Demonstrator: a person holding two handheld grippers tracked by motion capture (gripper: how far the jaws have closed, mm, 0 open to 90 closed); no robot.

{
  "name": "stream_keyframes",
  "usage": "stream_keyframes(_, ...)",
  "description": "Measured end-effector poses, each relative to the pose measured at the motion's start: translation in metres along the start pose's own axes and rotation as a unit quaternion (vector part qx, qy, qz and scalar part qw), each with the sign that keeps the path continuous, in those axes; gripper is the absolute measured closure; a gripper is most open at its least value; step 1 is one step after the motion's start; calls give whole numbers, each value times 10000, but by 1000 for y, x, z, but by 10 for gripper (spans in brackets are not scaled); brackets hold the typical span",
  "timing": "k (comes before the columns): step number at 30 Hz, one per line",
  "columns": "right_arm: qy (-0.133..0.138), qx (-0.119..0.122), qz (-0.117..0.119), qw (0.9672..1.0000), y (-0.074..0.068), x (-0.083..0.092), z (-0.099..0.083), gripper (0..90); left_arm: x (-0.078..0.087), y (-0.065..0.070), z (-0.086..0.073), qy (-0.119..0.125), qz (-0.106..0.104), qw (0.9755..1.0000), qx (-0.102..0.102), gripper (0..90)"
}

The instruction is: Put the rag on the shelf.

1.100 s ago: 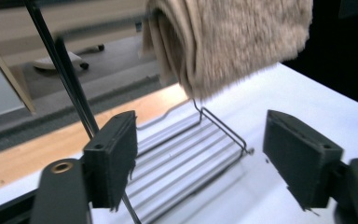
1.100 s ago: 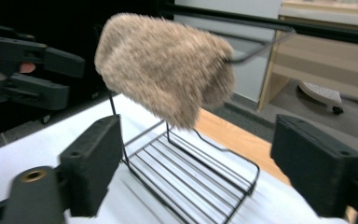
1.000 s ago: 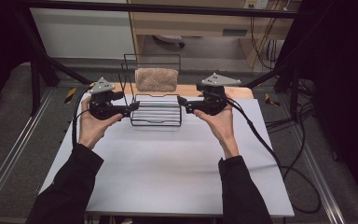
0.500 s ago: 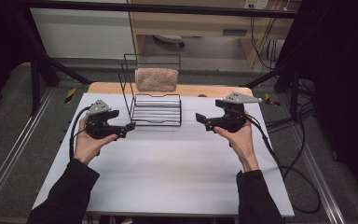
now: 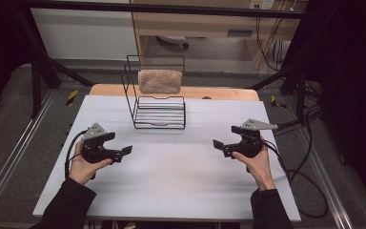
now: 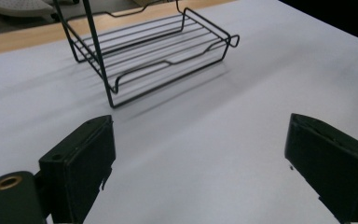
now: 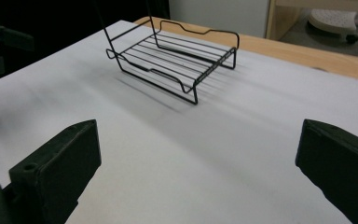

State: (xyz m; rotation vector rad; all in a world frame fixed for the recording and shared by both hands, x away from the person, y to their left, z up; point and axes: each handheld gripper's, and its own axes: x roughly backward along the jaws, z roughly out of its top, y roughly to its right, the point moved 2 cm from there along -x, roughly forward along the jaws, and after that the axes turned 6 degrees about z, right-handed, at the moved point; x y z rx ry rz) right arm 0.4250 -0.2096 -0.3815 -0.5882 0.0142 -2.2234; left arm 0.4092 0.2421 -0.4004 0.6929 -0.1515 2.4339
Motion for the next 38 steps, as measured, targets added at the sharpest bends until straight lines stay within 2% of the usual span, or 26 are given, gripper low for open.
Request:
stream_keyframes(11, -261, -92, 108, 9996, 6, 13, -49, 6, 12, -9, -37, -104, -11, 9999, 49, 86)
stream_keyframes(18, -437, -230, 81, 9987, 15, 25, -79, 6, 15, -14, -49, -176, -28, 9998, 85, 86)
stream_keyframes(22, -431, -334, 90, 9985, 18, 33, -91, 6, 17, -14, -56, -229, -9, 9997, 62, 86)
stream_keyframes(24, -474, -274, 65, 9985, 19, 36, -95, 6, 16, -14, -59, -267, -12, 9996, 58, 86)
stream_keyframes(28, -402, -317, 47, 9987, 19, 41, -98, 6, 16, -15, -64, -299, -26, 9995, 76, 85)
stream_keyframes(38, -511, -292, 12, 9983, 19, 41, -102, 6, 16, -17, -67, -300, -21, 9995, 116, 84)
